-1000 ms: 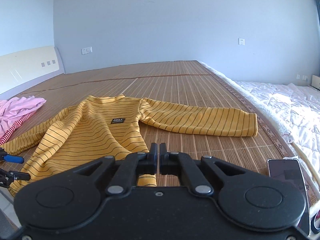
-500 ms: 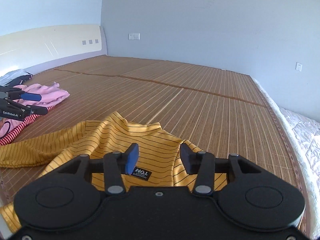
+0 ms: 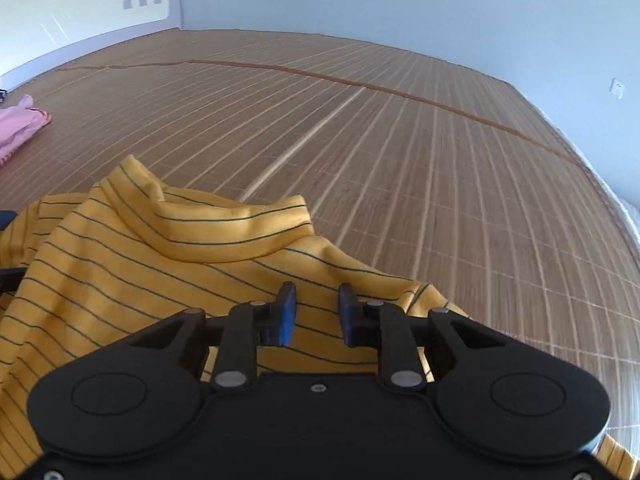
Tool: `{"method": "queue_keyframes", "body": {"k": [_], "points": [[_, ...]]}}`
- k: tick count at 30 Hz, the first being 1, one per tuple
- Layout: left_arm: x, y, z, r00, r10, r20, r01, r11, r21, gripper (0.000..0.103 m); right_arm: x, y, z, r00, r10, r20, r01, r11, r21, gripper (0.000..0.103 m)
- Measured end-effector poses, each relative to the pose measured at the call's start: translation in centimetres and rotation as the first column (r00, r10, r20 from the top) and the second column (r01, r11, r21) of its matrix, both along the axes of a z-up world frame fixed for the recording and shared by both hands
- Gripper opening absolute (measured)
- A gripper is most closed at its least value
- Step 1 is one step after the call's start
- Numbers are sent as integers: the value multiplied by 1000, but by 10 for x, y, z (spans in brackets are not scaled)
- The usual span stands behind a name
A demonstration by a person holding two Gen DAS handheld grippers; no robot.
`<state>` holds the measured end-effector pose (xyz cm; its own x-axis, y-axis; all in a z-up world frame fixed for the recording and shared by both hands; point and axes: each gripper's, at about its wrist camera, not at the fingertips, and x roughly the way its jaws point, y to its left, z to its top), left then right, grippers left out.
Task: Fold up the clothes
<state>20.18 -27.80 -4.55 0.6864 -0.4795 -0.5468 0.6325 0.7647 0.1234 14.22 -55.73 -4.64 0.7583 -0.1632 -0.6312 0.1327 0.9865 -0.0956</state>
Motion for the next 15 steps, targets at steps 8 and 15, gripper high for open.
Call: {"method": "queue_keyframes", "body": {"k": [8, 15], "points": [[54, -21, 2, 996, -19, 91, 11, 997, 80, 84, 14, -31, -8, 991, -116, 70, 120, 992, -48, 23], [81, -27, 1, 988, -95, 121, 86, 993, 81, 86, 11, -63, -8, 988, -109, 108, 109, 994, 5, 23]]}}
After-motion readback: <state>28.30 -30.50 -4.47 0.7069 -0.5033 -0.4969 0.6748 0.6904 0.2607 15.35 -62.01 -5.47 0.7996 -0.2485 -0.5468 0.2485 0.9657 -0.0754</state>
